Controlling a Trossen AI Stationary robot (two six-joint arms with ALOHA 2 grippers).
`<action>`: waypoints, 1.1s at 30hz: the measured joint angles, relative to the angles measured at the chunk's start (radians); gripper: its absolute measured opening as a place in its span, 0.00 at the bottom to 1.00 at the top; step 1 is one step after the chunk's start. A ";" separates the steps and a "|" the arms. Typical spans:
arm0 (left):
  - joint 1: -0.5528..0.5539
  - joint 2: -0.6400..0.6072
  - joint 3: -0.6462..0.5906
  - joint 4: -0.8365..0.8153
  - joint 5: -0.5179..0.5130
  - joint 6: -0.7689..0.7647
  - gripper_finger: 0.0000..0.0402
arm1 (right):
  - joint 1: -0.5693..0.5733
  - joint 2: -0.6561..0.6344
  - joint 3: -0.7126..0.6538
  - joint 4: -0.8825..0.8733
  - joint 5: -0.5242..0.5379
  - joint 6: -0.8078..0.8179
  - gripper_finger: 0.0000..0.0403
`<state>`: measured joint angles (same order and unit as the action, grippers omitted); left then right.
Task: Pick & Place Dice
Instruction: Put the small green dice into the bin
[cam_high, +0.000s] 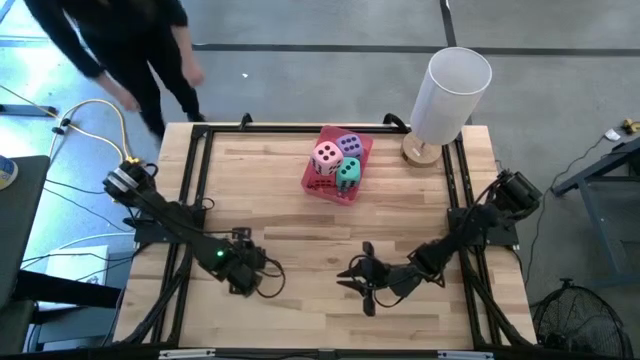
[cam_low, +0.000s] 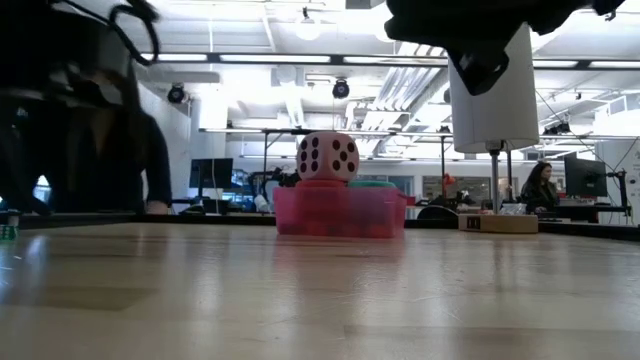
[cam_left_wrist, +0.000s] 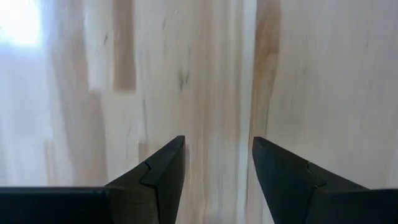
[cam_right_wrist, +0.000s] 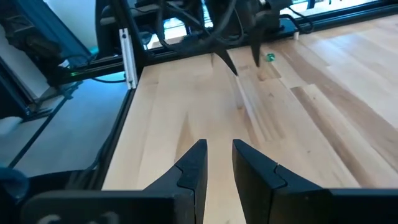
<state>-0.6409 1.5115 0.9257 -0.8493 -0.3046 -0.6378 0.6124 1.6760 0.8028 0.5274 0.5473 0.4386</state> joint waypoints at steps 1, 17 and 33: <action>-0.012 -0.017 0.000 -0.031 0.001 -0.036 0.45 | -0.006 0.000 0.000 0.000 0.000 -0.002 0.16; -0.064 -0.123 0.000 -0.228 0.200 -0.388 0.45 | -0.058 0.000 0.000 0.020 -0.031 -0.023 0.16; -0.068 -0.123 0.000 -0.227 0.378 -0.489 0.45 | -0.068 0.000 0.000 0.023 -0.028 -0.071 0.16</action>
<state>-0.7093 1.3884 0.9257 -1.0767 0.0737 -1.1271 0.5446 1.6760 0.8028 0.5507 0.5198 0.3676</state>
